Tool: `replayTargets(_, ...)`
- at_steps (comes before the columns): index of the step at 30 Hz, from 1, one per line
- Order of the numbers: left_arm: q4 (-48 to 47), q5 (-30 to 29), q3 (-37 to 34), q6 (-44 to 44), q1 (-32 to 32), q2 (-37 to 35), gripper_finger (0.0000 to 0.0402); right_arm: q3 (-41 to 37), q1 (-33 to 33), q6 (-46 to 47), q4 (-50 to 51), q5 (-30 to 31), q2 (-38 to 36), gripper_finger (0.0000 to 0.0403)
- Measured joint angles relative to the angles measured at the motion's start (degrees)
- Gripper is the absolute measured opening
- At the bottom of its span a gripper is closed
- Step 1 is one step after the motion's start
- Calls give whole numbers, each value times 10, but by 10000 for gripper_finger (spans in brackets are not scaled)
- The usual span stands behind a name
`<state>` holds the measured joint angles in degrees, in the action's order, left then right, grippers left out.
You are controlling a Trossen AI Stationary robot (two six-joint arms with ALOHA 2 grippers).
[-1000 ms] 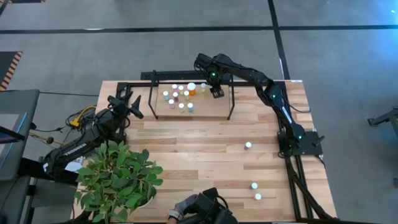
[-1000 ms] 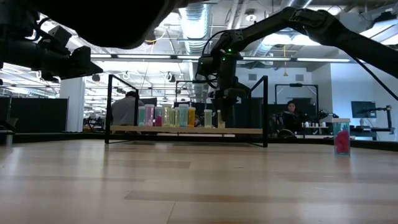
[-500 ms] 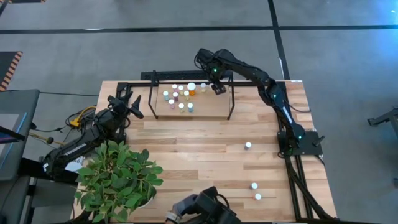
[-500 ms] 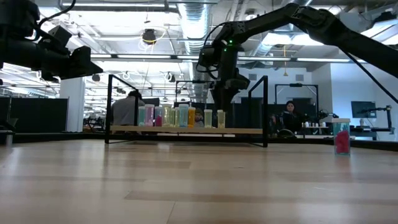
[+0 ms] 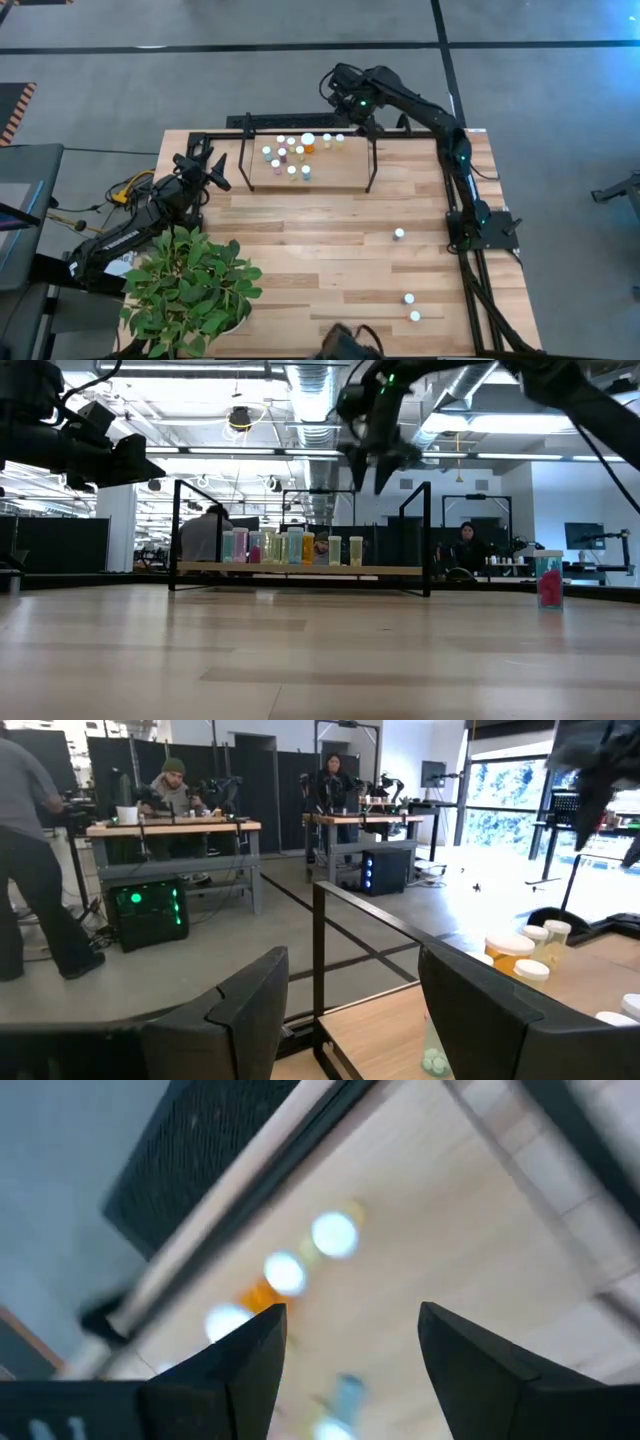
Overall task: Pick and place medicine bottles onto shelf by color
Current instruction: Put the blue pill bottle on the shelf
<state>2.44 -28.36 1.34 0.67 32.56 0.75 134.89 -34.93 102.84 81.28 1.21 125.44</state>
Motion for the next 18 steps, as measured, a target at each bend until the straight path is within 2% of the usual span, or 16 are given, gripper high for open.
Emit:
replayTargets(6, 0, 0, 0, 0, 0, 0, 214, 0, 29, -219, 82, 6, -77, 250)
replayTargets(10, 0, 0, 0, 0, 0, 0, 214, -21, 57, -448, 87, 58, -127, 250)
replayTargets(12, 0, 0, 0, 0, 0, 0, 214, -50, 72, -515, 86, 67, -158, 250)
replayTargets(14, 0, 0, 0, 0, 0, 0, 214, -99, 82, -520, 86, 80, -200, 243)
replayTargets(18, 0, 0, 0, 0, 0, 0, 214, -234, 94, -453, 88, 88, -290, 216)
